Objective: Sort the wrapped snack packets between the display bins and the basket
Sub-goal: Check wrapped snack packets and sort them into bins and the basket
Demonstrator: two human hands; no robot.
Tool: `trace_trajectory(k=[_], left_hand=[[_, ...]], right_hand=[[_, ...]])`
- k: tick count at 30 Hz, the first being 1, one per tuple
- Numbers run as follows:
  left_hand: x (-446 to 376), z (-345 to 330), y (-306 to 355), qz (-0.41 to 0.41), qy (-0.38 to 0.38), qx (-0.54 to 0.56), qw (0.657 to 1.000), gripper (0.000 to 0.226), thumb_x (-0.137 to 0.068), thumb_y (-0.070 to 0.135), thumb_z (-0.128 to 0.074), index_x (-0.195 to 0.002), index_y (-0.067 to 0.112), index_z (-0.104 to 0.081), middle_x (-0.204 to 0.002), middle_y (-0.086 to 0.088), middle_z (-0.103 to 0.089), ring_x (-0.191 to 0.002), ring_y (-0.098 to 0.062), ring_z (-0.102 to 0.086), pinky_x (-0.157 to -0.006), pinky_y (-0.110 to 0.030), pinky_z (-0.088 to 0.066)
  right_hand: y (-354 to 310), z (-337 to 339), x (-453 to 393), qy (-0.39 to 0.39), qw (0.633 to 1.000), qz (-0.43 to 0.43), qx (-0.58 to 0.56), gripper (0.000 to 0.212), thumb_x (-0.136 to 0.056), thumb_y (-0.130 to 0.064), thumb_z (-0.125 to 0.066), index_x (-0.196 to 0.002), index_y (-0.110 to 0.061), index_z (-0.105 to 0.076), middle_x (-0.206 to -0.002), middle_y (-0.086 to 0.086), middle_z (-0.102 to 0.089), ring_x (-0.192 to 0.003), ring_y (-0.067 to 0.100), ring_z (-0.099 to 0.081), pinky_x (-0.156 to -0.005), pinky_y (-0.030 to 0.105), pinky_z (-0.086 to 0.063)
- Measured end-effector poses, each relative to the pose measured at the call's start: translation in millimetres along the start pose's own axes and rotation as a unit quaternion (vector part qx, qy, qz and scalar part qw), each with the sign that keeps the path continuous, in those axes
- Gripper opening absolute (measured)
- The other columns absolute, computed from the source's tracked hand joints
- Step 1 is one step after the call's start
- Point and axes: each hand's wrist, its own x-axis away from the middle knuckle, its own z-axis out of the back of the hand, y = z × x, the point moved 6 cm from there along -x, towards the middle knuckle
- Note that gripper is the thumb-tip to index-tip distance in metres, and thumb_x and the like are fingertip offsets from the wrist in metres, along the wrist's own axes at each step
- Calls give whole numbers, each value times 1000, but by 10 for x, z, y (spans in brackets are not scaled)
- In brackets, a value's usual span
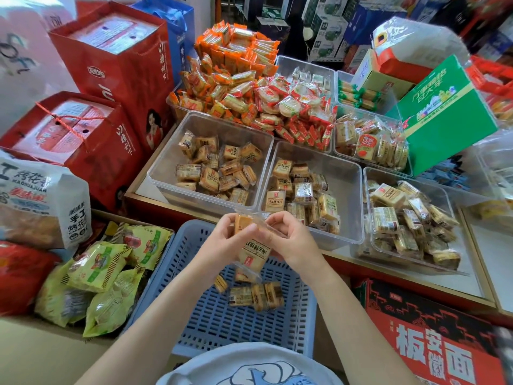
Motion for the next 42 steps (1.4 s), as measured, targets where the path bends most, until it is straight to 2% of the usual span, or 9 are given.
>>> trace_trajectory(k=[9, 14, 19, 24, 28, 31, 36, 39, 42], left_hand=[[0, -19, -72, -9, -30, 15, 999, 72, -65, 39, -91, -125, 26, -53, -112, -10, -74, -102, -25, -73, -83, -42, -62], [-5, -42, 37, 1, -16, 13, 1000, 51, -79, 51, -74, -118, 23, -56, -107, -8, -75, -96, -25, -75, -76, -42, -62], [-47, -56, 48, -1, 30, 11, 1000, 12, -99, 28, -62, -103, 17, -61, -92, -8, -72, -82, -21, -70, -67, -35, -55], [-50, -135, -50, 47, 13, 17, 999, 34, -102, 51, -50, -115, 23, -64, -103, -6, -77, -92, -23, -75, -75, -40, -60], [-15, -206, -88, 51, -38, 26, 998, 58, -80, 51, -69, -127, 20, -56, -112, -3, -76, -100, -24, -75, -87, -46, -61], [-52, -181, -115, 57, 6, 49, 997, 67, -75, 51, -71, -128, 15, -54, -112, -7, -76, -97, -25, -76, -82, -45, -61], [-205, -157, -282, 84, 52, 93, 991, 30, -104, 35, -55, -125, 14, -58, -113, -13, -75, -99, -27, -75, -79, -43, -62], [-291, -221, -372, 82, 48, 99, 991, 26, -105, 19, -56, -129, 11, -58, -114, -13, -75, -101, -25, -75, -73, -36, -62], [-384, -241, -417, 95, 96, 99, 986, 28, -100, 19, -64, -126, 10, -57, -110, -11, -75, -97, -24, -76, -70, -38, -63]], right_hand=[[62, 118, -20, 68, 998, 4, -14, 24, -100, -25, -63, -92, -2, -64, -73, 10, -69, -62, 29, -61, -59, 41, -53], [-15, 116, -39, 68, 997, 15, 37, 22, -96, -27, -69, -87, -7, -65, -80, 17, -73, -64, 23, -66, -58, 34, -56], [6, 102, -44, 77, 997, 18, -17, 27, -92, -25, -74, -77, -7, -61, -77, 22, -71, -58, 24, -61, -51, 28, -52], [41, 202, -67, 120, 991, 24, -60, 26, -91, -22, -76, -74, -9, -61, -63, 5, -65, -55, 20, -57, -47, 26, -48], [71, 333, -97, 156, 983, 22, -91, 21, -91, -25, -75, -81, -8, -66, -68, 3, -66, -62, 21, -61, -55, 31, -52], [183, 314, -128, 137, 985, -13, -101, 28, -94, -39, -68, -103, -12, -66, -86, 3, -73, -74, 17, -69, -73, 34, -60], [506, 180, -131, 18, 992, -99, -82, 54, -85, -52, -67, -122, -13, -64, -113, 5, -76, -103, 18, -73, -88, 36, -61], [639, 301, -140, 48, 986, -129, -99, 49, -85, -46, -72, -119, -11, -64, -112, 7, -75, -104, 21, -72, -95, 44, -59], [704, 533, -184, 86, 978, -143, -128, 36, -94, -35, -71, -120, -13, -59, -111, 8, -74, -97, 19, -75, -81, 40, -63]])
